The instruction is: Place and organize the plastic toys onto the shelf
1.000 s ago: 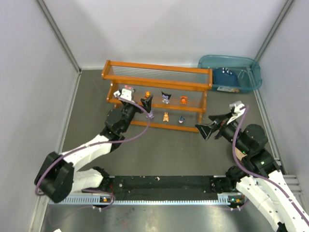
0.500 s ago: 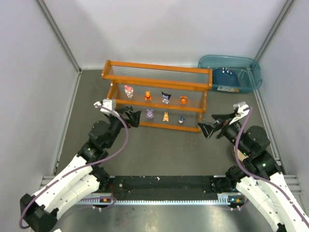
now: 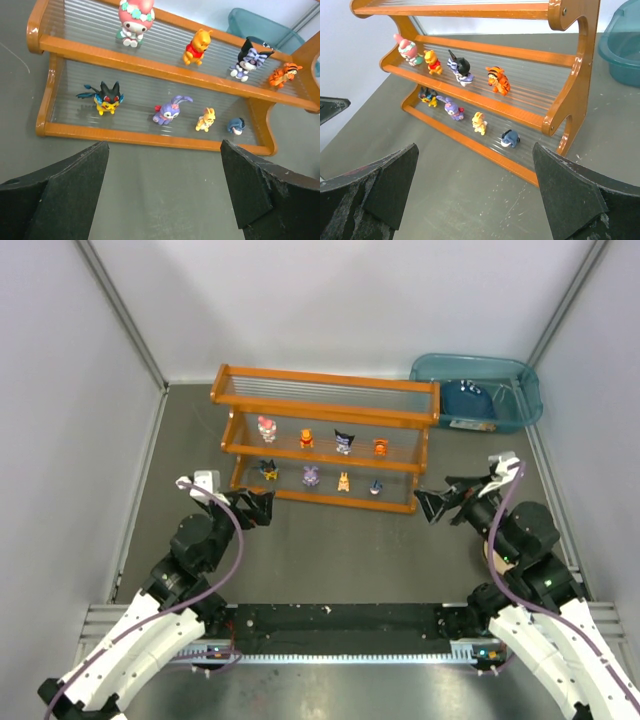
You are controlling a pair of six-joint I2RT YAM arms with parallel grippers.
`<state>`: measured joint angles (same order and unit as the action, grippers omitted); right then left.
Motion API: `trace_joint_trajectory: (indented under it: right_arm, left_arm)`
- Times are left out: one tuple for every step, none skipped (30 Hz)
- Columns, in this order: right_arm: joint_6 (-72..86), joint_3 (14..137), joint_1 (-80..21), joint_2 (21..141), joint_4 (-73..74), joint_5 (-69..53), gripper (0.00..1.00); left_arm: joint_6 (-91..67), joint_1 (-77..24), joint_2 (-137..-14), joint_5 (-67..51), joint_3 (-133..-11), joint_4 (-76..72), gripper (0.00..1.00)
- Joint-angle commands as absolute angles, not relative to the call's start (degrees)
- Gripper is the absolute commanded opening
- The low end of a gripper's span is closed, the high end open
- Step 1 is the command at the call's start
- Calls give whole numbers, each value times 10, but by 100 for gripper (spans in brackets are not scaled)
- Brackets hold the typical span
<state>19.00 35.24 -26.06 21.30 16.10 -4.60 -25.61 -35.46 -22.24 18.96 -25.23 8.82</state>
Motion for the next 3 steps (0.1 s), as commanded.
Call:
trace_joint_trajectory:
  right_arm:
    - [182, 370, -259, 216, 160, -38, 99]
    - [185, 371, -259, 216, 160, -37, 99]
    - [185, 371, -258, 217, 161, -38, 99]
  left_arm:
    - [-257, -357, -207, 207, -258, 105, 99]
    - [-258, -357, -206, 211, -258, 107, 99]
    - [-258, -357, -201, 214, -258, 114, 99]
